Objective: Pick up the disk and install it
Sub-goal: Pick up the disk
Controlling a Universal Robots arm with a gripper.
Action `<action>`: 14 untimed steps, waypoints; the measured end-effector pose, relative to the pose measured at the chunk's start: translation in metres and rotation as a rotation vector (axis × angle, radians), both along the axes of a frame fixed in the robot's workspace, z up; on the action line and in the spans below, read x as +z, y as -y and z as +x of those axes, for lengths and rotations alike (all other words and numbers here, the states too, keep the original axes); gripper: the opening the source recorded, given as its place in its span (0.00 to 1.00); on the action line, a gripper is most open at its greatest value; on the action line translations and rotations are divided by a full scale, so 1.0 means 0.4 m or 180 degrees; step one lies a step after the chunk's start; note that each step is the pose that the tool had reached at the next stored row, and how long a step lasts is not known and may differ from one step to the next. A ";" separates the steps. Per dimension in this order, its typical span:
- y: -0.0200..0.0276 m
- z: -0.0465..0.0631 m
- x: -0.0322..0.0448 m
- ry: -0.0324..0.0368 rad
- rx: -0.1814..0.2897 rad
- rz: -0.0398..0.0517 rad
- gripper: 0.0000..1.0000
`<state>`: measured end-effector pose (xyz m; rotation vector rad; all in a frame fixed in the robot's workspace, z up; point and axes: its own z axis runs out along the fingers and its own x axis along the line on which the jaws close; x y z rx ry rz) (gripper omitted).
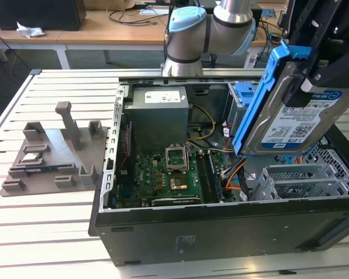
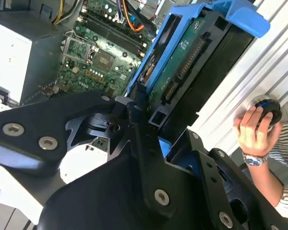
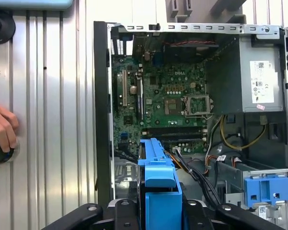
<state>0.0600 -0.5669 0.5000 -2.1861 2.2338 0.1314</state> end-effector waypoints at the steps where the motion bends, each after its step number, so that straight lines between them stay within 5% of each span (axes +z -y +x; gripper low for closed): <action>1: -0.001 0.008 -0.002 0.0000 0.0005 0.0000 0.37; 14: -0.020 0.112 -0.075 -0.0001 0.0094 -0.0098 0.37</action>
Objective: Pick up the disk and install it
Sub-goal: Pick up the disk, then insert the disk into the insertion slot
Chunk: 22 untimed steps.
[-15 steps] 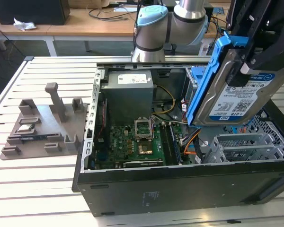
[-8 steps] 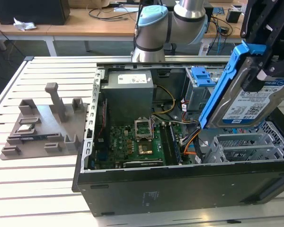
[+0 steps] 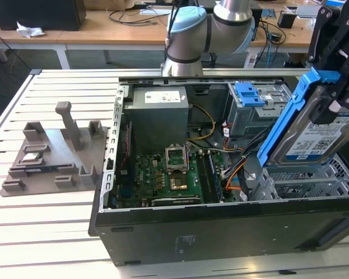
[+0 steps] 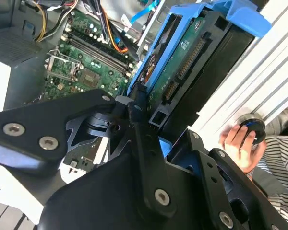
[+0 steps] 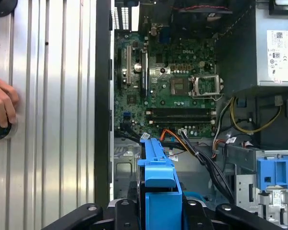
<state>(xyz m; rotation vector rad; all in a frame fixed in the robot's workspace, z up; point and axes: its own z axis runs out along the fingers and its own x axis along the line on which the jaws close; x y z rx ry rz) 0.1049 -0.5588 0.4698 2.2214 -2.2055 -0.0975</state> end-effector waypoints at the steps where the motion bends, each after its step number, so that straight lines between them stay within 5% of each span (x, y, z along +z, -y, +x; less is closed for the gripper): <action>1: -0.004 0.009 -0.008 0.0000 0.0012 -0.0017 0.37; 5: -0.015 0.058 -0.020 -0.0001 0.0032 -0.0039 0.37; 22: -0.015 0.062 -0.025 -0.0001 -0.0051 -0.0039 0.37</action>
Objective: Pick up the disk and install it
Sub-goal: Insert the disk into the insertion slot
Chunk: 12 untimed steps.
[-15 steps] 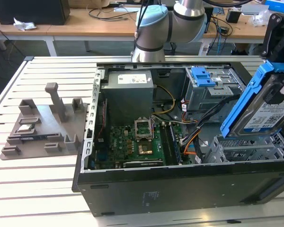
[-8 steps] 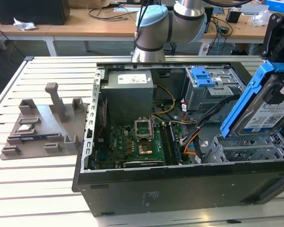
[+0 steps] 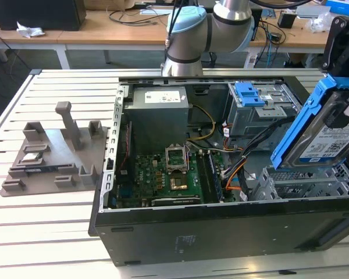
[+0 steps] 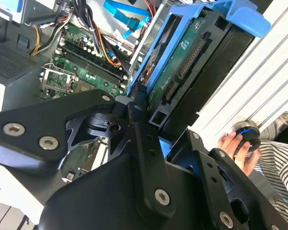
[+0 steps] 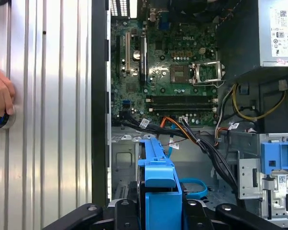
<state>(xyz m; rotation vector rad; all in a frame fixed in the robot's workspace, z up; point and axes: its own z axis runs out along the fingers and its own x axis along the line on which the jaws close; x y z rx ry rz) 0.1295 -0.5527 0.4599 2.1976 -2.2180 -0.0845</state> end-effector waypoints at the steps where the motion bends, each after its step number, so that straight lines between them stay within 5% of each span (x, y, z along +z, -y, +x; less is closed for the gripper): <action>1: -0.001 0.001 -0.008 -0.0002 -0.0012 0.0000 0.37; 12: -0.001 0.010 -0.046 -0.0003 -0.0043 -0.0008 0.37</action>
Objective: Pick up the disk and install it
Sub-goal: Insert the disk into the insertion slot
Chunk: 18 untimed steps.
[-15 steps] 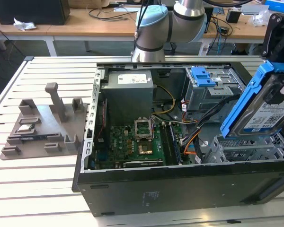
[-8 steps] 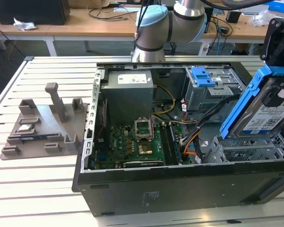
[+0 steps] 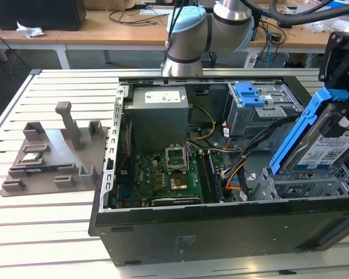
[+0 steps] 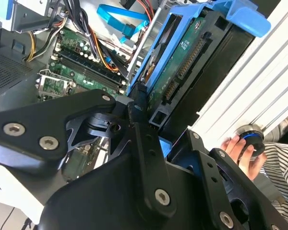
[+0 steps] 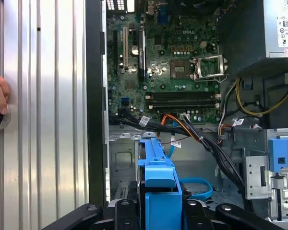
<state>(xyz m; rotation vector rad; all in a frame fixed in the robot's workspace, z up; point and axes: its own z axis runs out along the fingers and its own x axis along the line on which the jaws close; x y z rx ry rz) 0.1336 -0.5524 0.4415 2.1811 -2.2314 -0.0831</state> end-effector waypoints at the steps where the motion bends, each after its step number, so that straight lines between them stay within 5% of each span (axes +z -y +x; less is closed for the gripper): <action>1: -0.002 0.000 -0.005 0.0000 0.0000 0.0000 0.37; 10: -0.007 0.003 -0.022 0.0000 0.0000 -0.0006 0.37; 18: -0.006 0.003 -0.069 0.0000 0.0000 -0.0006 0.37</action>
